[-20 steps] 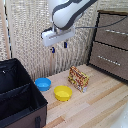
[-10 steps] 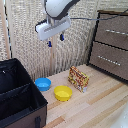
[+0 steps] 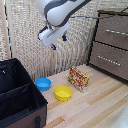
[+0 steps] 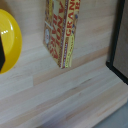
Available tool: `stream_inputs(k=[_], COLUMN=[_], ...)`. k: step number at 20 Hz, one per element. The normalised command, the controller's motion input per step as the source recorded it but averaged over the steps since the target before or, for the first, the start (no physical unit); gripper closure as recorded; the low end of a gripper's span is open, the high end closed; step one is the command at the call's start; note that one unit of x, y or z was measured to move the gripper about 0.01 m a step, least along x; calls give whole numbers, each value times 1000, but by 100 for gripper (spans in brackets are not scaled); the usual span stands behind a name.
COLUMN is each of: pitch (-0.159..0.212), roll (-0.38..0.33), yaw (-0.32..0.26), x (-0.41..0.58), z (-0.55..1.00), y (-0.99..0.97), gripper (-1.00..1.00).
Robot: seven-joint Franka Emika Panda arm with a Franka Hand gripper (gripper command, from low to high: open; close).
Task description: Kindly move your gripper toward the top drawer's handle. With caution, hold the handle robustly using your gripper and pull open the top drawer. Let the handle go. Relocate your gripper to the bowl placed in the background. Gently hold the bowl using your gripper. Bring the gripper and the bowl to the ajar drawer. Softly release the bowl into it.
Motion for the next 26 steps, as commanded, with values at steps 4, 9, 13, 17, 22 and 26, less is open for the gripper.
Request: stream_inputs(k=[4, 9, 13, 17, 22, 26], pitch=[24, 18, 24, 26, 22, 2], roll=[-375, -375, -375, -375, -374, -316], yaw=[140, 121, 113, 113, 109, 88], x=[1, 137, 185, 195, 170, -164], z=[0, 19, 30, 72, 98, 160], y=[0, 33, 64, 79, 58, -266], gripper=[-100, -100, -100, -100, -100, -100])
